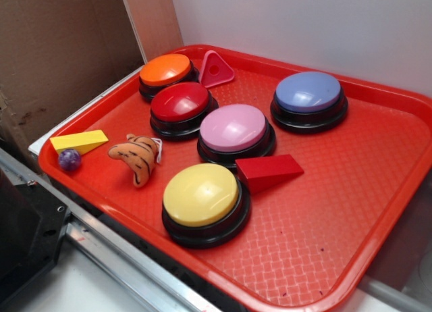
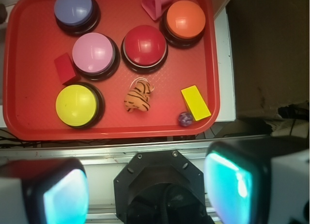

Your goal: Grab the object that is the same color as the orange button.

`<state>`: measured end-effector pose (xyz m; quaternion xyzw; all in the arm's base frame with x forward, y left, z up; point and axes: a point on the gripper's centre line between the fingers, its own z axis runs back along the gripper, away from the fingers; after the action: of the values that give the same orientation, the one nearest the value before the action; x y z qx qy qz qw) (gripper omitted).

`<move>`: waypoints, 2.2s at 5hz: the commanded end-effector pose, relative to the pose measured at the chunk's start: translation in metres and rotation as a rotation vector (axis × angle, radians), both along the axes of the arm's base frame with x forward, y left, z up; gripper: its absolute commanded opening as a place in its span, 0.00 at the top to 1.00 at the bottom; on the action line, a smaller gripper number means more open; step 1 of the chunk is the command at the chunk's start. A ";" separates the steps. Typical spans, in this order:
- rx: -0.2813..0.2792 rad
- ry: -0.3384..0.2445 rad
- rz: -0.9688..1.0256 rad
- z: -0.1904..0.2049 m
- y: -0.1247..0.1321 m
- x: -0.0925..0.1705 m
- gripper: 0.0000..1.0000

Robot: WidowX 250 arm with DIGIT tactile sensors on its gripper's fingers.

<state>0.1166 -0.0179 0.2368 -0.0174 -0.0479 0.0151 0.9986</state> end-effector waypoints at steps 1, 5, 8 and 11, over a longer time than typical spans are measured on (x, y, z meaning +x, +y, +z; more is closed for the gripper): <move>0.000 0.000 0.000 0.000 0.000 0.000 0.00; -0.122 -0.064 0.467 -0.069 0.001 0.042 0.00; -0.097 0.002 0.605 -0.162 -0.003 0.086 0.00; 0.023 0.119 0.591 -0.222 0.005 0.061 0.00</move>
<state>0.1755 -0.0148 0.0111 0.0137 0.0191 0.3066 0.9516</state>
